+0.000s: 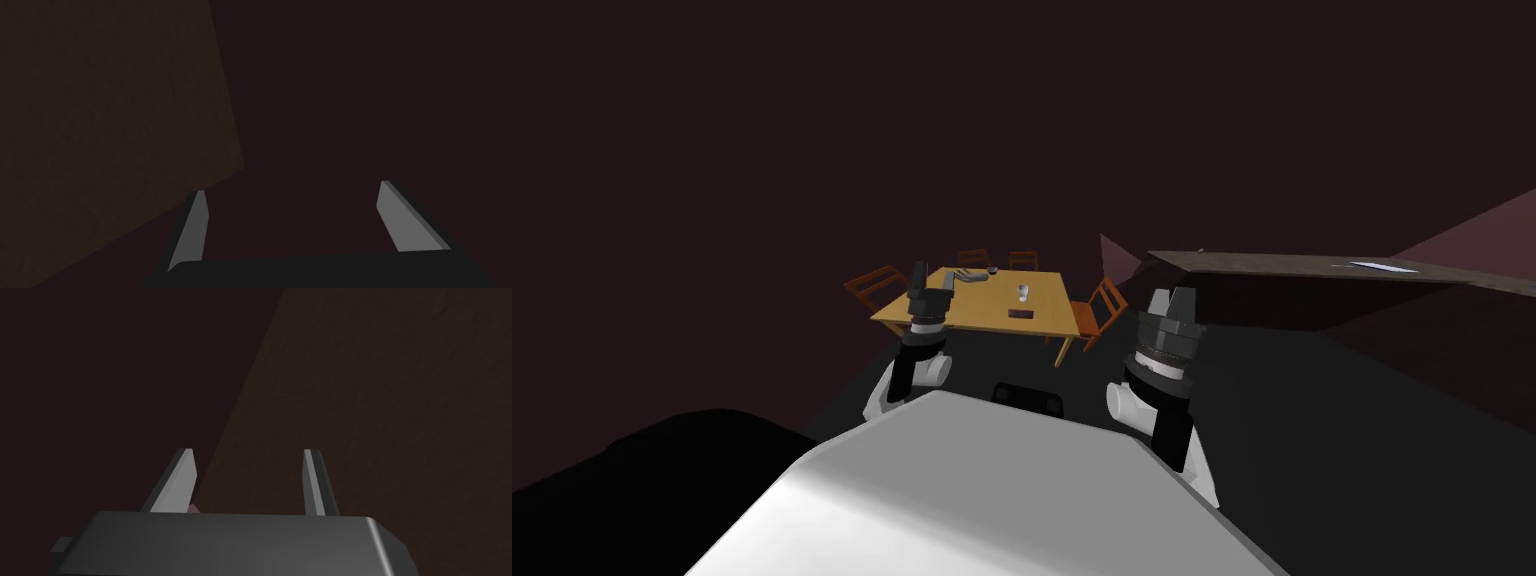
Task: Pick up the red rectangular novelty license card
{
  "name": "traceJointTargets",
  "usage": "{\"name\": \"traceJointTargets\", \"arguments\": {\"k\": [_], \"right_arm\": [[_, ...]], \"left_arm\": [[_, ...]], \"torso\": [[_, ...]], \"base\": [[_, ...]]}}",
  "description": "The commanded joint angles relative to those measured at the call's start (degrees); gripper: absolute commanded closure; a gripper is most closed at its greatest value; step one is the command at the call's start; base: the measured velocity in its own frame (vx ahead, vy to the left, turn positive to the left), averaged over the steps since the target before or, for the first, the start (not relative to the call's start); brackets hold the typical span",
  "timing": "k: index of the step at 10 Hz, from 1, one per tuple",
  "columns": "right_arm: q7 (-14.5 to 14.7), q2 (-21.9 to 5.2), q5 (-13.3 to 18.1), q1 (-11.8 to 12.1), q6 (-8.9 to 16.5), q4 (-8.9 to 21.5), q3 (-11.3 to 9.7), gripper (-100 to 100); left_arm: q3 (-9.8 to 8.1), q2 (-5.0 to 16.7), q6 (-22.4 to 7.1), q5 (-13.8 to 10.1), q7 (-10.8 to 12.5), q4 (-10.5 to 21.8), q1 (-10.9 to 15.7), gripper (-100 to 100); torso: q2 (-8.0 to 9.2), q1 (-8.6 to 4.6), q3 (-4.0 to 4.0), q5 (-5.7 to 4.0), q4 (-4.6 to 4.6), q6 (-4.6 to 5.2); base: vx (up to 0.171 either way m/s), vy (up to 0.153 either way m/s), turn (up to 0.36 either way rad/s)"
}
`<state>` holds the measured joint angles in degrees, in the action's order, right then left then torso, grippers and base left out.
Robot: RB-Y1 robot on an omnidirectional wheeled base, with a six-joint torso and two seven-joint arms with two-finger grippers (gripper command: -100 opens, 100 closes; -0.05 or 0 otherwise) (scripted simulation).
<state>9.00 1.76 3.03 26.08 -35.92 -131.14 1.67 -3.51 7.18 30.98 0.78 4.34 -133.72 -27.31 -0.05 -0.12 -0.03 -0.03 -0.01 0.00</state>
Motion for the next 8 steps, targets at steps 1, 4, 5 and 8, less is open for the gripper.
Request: {"name": "traceJointTargets", "arguments": {"k": [1,4,5,8], "right_arm": [[0.0,0.0,0.0,0.0,0.0,0.0,0.0,0],[0.0,0.0,0.0,0.0,0.0,0.0,0.0,0],[0.0,0.0,0.0,0.0,0.0,0.0,0.0,0],[0.0,0.0,0.0,0.0,0.0,0.0,0.0,0]], "left_arm": [[-0.19,1.53,-2.7,-0.5,-0.16,0.99,1.47,-100],[-0.5,3.84,-7.13,-1.35,-0.52,3.61,4.52,-100],[-0.69,4.89,-8.8,-1.8,-0.71,5.14,6.23,-100],[-0.91,5.88,-13.06,-2.26,-0.89,6.8,8.04,-100]], "torso": [[0.0,0.0,0.0,0.0,0.0,0.0],[-0.03,-0.01,-0.02,0.0,-0.01,0.0],[-0.02,-0.01,-0.01,0.0,0.0,0.02],[-0.05,-0.03,-0.03,0.0,-0.01,0.01]], "base": [[0.014,-0.028,-0.074],[0.018,-0.038,-0.094],[0.022,-0.058,-0.17],[0.019,-0.035,-0.056]]}}
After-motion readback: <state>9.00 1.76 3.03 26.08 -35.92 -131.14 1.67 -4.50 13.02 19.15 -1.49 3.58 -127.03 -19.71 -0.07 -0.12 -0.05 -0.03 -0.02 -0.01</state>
